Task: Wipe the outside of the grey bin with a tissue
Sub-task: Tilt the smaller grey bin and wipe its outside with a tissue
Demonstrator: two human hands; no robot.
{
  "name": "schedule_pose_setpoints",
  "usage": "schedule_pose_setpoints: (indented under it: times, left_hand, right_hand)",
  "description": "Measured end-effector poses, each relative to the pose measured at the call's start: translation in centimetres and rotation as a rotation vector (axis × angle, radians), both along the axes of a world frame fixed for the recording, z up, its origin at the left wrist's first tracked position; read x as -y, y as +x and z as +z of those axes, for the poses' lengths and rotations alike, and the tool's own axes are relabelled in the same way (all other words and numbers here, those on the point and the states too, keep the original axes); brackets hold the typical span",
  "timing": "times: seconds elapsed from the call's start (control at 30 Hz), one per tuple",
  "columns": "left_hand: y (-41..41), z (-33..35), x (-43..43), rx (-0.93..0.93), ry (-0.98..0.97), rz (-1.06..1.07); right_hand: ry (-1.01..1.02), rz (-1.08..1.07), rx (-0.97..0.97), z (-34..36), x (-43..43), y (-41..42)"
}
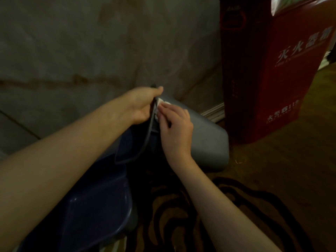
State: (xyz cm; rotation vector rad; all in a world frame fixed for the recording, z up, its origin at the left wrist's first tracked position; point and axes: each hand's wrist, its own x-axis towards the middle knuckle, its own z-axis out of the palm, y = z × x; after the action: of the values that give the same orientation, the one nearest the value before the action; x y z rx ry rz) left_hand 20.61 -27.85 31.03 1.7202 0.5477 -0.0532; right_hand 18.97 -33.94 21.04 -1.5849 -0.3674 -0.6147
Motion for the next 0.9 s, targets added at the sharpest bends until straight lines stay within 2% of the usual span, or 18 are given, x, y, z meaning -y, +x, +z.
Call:
schedule_pose_setpoints:
  times: [0.1,0.27,0.43,0.6,0.7,0.9]
  left_hand:
    - [-2.7,-1.3,-0.9,-0.042,0.233,-0.106]
    - [-4.0,-1.5,-2.3,-0.022,0.145,-0.078]
    - [-4.0,-1.5,-2.7,-0.026,0.103,-0.103]
    - [-3.4,-1.8,-1.3,-0.012,0.093,-0.118]
    - [-3.0,-1.8,-1.0,-0.005,0.136,-0.099]
    - [-2.4,-1.7,-0.9,-0.012,0.12,-0.118]
  right_hand:
    - [-0.003,0.011,-0.055,-0.1,0.2,1.2]
    - [-0.066,-0.056,-0.126,-4.1,1.7,0.6]
    - [-0.101,-0.235,-0.4,-10.2,6.4,1.9]
    - [-0.043,-0.259,-0.591,-11.6,8.5,3.4]
    - [-0.013,-0.232,-0.557,-10.3,7.4,2.7]
    - [0.024,-0.011,-0.141,-4.2,2.5,-1.7]
